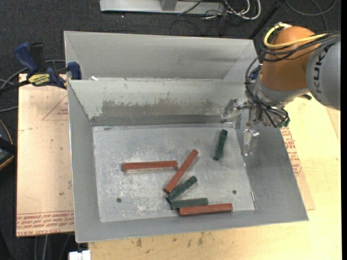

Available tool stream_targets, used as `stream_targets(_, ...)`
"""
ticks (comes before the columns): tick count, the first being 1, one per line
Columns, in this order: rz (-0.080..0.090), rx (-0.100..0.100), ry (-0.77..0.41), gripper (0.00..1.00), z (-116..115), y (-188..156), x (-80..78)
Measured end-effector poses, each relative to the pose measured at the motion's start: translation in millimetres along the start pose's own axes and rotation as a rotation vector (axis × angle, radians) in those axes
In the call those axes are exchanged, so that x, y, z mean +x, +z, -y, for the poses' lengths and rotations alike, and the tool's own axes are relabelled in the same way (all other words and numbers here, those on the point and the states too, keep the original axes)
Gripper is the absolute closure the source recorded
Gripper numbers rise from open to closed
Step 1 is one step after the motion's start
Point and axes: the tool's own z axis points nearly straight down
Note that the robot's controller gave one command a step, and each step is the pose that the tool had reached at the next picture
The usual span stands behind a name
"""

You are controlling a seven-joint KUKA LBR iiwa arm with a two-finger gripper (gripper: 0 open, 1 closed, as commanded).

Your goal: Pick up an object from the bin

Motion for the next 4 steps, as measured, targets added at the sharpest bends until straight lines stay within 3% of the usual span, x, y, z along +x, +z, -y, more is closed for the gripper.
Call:
stream_targets(1,0.003,-0.002,-0.410,1.00,2.7,66.2,-9.0)
stream_targets(2,0.003,-0.003,-0.409,1.00,2.8,66.2,-8.9)
stream_targets(3,-0.005,-0.006,-0.445,1.00,12.2,-54.4,-0.6)
stream_targets(4,-0.005,-0.006,-0.445,1.00,12.1,-54.3,-0.6)
